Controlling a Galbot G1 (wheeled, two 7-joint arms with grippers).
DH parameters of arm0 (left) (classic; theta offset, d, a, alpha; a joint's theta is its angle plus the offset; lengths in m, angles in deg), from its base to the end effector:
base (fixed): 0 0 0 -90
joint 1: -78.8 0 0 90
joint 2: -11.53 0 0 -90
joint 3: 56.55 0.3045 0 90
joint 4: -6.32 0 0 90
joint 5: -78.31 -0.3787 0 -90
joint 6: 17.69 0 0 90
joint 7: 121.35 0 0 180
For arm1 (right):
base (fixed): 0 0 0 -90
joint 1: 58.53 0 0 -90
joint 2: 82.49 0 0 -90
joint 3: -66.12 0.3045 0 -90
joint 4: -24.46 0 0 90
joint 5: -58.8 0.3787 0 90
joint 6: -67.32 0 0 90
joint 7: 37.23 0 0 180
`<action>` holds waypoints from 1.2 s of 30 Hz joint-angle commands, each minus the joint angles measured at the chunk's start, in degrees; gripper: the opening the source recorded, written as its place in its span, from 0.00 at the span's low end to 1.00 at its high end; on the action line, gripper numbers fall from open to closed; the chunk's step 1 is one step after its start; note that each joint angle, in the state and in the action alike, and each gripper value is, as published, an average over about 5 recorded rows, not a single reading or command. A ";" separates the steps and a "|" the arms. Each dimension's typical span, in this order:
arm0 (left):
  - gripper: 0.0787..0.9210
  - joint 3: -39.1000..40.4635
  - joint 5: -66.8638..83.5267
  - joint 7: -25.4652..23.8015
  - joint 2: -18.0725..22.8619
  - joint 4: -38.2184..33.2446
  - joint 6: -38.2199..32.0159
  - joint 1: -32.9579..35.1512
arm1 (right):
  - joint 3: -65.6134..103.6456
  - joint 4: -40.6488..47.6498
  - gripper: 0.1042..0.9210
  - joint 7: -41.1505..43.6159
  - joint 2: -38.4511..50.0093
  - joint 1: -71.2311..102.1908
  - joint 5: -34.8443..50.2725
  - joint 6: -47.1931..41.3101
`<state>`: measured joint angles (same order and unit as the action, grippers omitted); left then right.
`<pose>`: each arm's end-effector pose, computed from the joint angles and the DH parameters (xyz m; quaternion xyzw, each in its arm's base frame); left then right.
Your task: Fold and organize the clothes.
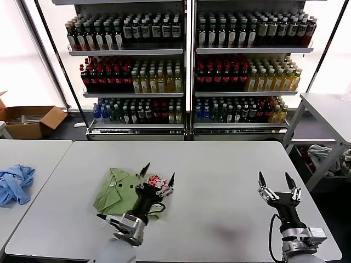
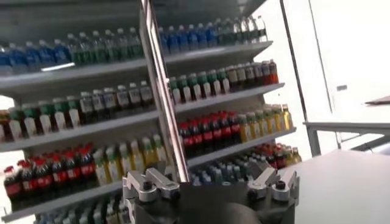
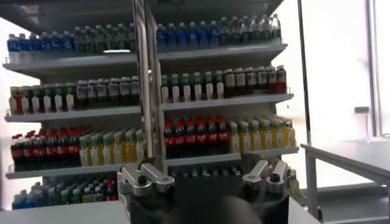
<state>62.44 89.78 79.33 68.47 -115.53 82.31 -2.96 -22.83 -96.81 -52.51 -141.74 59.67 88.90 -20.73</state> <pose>0.2537 -0.0736 -0.2113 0.1477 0.9827 0.1090 0.0257 0.2428 -0.0603 -0.2320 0.0065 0.9996 0.0272 0.0085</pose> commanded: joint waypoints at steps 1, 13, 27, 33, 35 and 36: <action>0.88 -25.43 2.68 -5.52 -0.94 -7.96 -2.28 12.60 | -21.45 2.86 0.88 -3.29 -3.55 -16.55 -2.38 -13.11; 0.88 -25.42 1.68 -8.36 2.38 -8.86 -4.29 17.13 | -38.47 7.67 0.88 -9.44 -11.37 -23.32 8.03 -26.85; 0.88 -24.35 1.69 -8.83 2.66 -6.95 -4.31 17.33 | -40.02 14.67 0.88 -7.62 -16.04 -26.31 8.75 -26.90; 0.88 -24.10 1.84 -8.91 2.79 -6.39 -3.87 17.09 | -38.72 16.15 0.88 -7.22 -16.99 -27.82 9.81 -25.33; 0.88 -24.02 1.94 -8.94 2.79 -6.21 -3.76 17.05 | -38.57 16.88 0.88 -7.05 -17.16 -28.22 9.90 -25.07; 0.88 -23.99 1.99 -8.96 2.78 -6.14 -3.75 17.05 | -38.53 17.30 0.88 -6.98 -17.25 -28.41 9.94 -25.01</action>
<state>39.25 91.53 70.76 71.13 -121.96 78.43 13.38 -59.84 -83.05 -59.53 -156.95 33.99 97.36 -45.18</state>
